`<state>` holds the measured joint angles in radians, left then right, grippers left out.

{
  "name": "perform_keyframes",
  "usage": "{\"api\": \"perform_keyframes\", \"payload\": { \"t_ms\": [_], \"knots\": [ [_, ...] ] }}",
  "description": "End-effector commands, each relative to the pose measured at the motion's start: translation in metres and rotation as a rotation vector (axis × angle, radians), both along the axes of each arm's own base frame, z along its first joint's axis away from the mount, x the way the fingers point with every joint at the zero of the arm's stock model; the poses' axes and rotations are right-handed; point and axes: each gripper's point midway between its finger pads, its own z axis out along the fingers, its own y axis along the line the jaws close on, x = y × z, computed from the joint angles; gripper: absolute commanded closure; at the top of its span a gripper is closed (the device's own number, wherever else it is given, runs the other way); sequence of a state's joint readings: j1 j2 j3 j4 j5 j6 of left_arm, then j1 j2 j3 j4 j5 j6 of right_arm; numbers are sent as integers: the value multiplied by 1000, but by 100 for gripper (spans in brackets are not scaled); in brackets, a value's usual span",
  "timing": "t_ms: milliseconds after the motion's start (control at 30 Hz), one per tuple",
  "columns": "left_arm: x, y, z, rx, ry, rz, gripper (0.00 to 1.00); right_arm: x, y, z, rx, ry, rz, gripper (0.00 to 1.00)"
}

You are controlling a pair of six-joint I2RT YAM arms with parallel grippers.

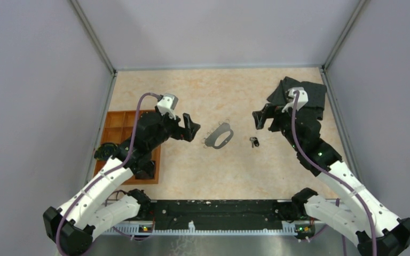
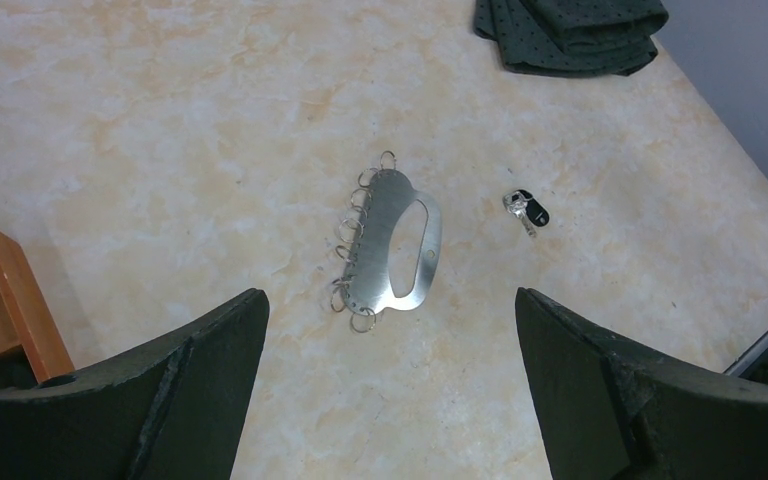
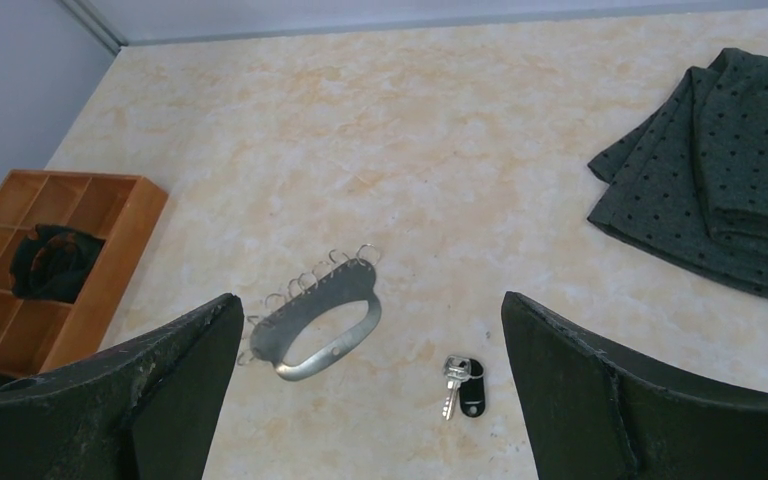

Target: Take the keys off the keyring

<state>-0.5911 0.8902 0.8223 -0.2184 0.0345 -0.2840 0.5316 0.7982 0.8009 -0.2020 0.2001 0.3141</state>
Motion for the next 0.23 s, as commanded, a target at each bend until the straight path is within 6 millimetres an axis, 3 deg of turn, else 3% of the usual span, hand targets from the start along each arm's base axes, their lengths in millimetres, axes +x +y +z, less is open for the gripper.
{"api": "perform_keyframes", "payload": {
  "t_ms": [0,200],
  "knots": [
    [0,-1,9,-12,-44,-17,1,0,-2,26,31,-75,-1,1],
    [-2,0,9,-16,-45,-18,1,0,-3,26,29,-74,-3,1]
  ]
}}
